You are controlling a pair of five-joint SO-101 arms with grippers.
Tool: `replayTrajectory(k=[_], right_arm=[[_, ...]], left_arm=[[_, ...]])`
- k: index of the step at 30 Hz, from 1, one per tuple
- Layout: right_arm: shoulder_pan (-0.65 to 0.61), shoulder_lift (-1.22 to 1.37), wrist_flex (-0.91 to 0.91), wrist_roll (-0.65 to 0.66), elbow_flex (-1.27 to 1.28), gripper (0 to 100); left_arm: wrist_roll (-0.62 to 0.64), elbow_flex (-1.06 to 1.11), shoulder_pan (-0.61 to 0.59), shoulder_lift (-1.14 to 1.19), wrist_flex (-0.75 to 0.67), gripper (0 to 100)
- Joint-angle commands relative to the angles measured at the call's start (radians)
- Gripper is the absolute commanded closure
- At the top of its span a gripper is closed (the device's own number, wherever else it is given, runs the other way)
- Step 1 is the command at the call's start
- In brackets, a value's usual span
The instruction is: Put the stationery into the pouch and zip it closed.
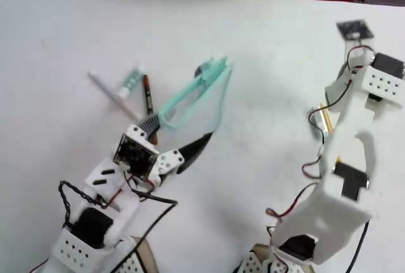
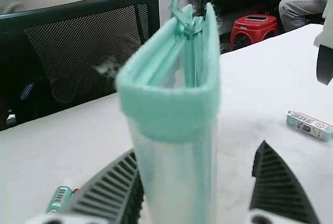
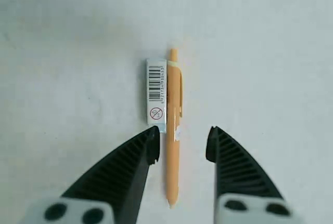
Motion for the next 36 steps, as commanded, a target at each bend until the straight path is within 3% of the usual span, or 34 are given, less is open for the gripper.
replayTrajectory(k=[1, 9, 19, 29, 34, 36], right_arm=[[0.012, 0.071, -0.051, 0.034, -0.006, 85.0], [0.018, 0.231, -0.105, 0.143, -0.006, 85.1], [0.077, 0.263, -0.191, 0.144, 0.002, 85.1], [0.044, 0.321, -0.189, 0.143, -0.002, 85.2], [0.022, 0.357, -0.189, 0.143, -0.018, 98.1], [0.027, 0.357, -0.186, 0.143, -0.026, 97.2]], left_arm=[[0.011, -0.003, 0.001, -0.013, 0.005, 70], [0.009, 0.017, 0.002, -0.013, -0.005, 70], [0.009, -0.002, -0.004, 0.205, -0.141, 70], [0.009, -0.051, -0.005, 0.289, -0.132, 70], [0.009, -0.052, -0.005, 0.289, -0.132, 70], [0.009, -0.052, -0.005, 0.289, -0.132, 70]])
